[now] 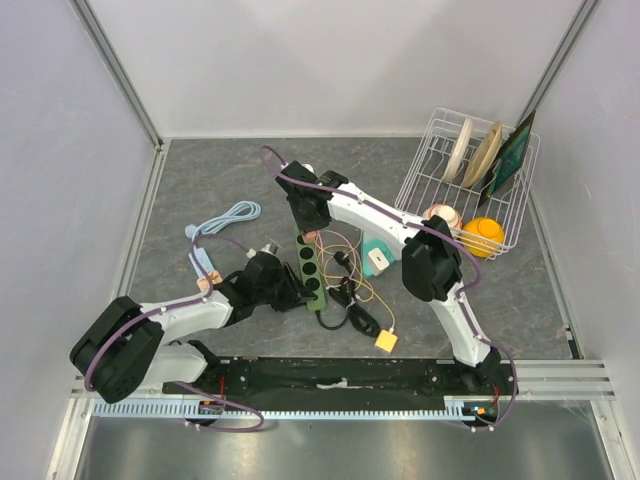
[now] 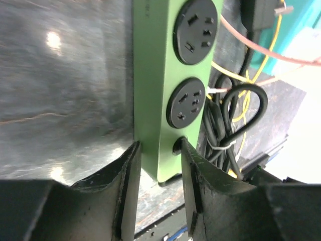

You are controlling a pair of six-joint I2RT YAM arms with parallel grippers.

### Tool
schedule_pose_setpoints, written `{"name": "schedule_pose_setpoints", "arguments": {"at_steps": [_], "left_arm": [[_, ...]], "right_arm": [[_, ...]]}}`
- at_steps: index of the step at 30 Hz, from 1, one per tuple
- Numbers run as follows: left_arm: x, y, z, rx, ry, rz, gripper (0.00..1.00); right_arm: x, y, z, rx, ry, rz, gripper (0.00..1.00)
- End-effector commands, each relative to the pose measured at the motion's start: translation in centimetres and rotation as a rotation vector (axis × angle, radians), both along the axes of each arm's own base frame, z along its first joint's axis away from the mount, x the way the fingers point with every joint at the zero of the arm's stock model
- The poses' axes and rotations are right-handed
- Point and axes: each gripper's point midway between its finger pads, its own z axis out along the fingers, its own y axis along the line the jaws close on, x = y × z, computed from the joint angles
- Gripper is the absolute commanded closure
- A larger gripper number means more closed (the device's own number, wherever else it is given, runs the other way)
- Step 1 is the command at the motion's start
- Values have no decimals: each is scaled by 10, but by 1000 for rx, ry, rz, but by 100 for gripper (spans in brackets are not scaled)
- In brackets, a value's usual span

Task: Insert the plug

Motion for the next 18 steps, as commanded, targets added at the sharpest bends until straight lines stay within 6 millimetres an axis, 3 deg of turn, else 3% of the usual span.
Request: {"name": "schedule_pose_setpoints", "arguments": {"at_steps": [1, 9, 18], "left_arm": [[-17, -47, 29, -190, -4, -102, 64], [-18, -51, 26, -228, 0, -78, 63], [-13, -38, 28, -215, -46, -16, 62]], "right_arm": [[3, -22, -19, -114, 43, 3, 100], [-4, -23, -34, -157, 74, 27, 100], [-7, -16, -48, -211, 75, 48, 100]]}}
